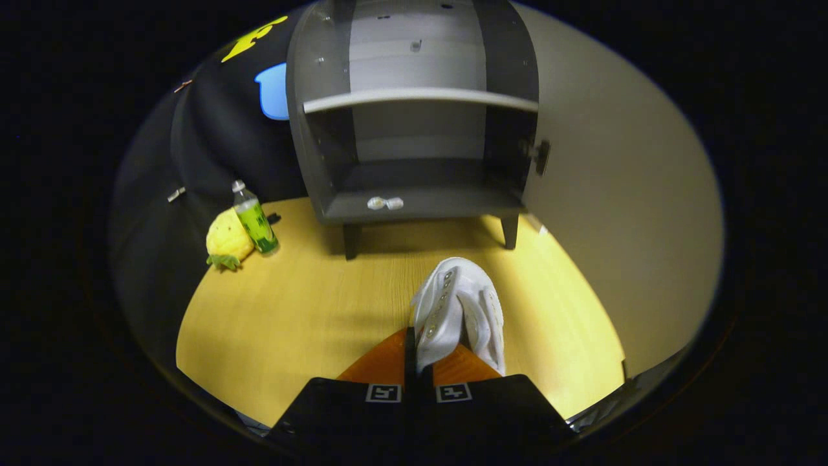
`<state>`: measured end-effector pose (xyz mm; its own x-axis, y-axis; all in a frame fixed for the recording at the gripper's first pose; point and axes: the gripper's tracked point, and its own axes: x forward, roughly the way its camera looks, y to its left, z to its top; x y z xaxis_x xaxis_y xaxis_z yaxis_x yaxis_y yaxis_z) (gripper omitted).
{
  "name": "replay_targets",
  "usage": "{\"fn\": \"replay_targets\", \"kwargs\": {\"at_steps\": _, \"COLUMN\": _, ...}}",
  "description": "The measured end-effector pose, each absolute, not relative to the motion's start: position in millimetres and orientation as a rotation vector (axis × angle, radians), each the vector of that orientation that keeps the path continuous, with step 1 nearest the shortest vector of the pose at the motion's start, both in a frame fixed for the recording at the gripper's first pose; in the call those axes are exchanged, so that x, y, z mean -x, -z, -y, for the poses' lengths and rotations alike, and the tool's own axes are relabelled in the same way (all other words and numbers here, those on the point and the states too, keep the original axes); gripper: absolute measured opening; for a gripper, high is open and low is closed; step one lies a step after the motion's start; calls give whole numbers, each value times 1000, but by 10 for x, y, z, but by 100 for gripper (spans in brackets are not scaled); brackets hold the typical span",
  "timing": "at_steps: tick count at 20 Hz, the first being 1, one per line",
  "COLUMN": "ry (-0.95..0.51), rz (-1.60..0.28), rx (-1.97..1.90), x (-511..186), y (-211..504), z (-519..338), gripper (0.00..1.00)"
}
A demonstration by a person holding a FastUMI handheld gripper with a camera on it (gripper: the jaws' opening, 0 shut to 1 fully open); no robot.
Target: Open the shoe cabinet door, grab the shoes and put them into the shoe cabinet, then close the shoe cabinet door.
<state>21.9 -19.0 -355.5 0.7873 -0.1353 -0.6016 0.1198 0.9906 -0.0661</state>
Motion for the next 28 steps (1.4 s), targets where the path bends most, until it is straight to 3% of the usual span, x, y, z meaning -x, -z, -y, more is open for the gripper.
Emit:
{"fn": "replay_targets", "kwargs": {"at_steps": 7, "ry": 106, "rz": -386, "rx": 42, "x": -930, "y": 1888, "z": 137, "gripper": 5}}
{"fn": "replay_targets", "kwargs": {"at_steps": 13, "ry": 68, "rz": -298, "rx": 67, "x": -1776, "y": 1221, "z": 229, "gripper": 5}}
{"fn": "replay_targets", "kwargs": {"at_steps": 22, "ry": -60, "rz": -322, "rx": 141, "x": -3271, "y": 1356, "z": 37, "gripper": 5}}
{"fn": "replay_targets", "kwargs": {"at_steps": 28, "ry": -74, "rz": -432, "rx": 181, "x": -3845, "y": 1839, "z": 78, "gripper": 5}}
